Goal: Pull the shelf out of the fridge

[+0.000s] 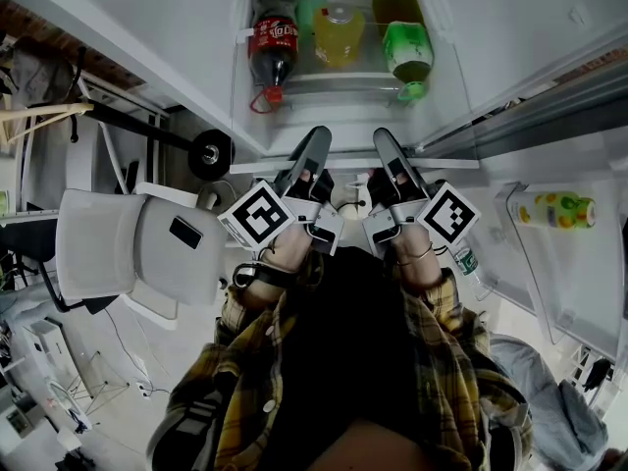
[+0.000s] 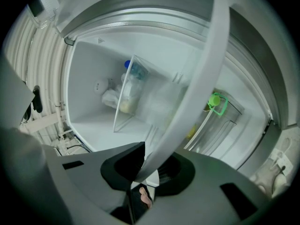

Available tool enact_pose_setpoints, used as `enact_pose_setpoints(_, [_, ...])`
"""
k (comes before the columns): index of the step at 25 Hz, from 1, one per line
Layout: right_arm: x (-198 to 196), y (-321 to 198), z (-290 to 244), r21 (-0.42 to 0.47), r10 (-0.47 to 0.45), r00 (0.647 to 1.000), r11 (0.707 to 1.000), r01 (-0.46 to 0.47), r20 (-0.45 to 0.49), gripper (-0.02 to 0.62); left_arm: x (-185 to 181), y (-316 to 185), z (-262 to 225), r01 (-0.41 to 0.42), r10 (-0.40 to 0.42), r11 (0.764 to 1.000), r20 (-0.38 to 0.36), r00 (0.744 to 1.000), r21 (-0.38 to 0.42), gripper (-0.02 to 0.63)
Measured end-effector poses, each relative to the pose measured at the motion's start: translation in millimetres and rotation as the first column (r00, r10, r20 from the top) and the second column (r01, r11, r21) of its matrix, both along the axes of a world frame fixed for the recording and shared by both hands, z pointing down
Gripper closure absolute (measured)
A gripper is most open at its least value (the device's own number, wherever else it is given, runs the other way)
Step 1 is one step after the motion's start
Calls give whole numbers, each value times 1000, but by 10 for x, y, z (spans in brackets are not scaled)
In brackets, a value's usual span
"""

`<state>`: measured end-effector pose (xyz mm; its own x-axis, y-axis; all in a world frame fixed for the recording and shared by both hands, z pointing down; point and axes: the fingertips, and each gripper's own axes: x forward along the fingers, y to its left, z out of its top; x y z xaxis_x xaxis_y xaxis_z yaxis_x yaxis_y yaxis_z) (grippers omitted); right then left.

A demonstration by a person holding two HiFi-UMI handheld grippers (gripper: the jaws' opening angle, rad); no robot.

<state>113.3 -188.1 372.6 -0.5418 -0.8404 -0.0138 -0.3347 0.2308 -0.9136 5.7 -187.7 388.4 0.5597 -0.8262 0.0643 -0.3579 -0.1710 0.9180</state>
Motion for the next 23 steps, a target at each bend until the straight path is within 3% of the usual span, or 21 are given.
enact_pose_setpoints(3, [7,4,0,4,-3,1000,1000,3,0,526,40,-15,-76,-9,10,999,-22,1000,41,546])
enact_pose_setpoints(6, [12,7,3,2,-2,1000,1000,2,5,526,3,15,8,4,-4,1000,10,1000,-3,546])
enact_pose_setpoints(18, [5,24,-14,1,-13,1000,1000,13,20,526,-4,41,-12,10,-10,1000,14,1000,-2,546])
enact_pose_setpoints(23, [22,47,69,-37,-6,999,999,8,41,525,94,-6,-187,-19,23,997,-43,999,81,548])
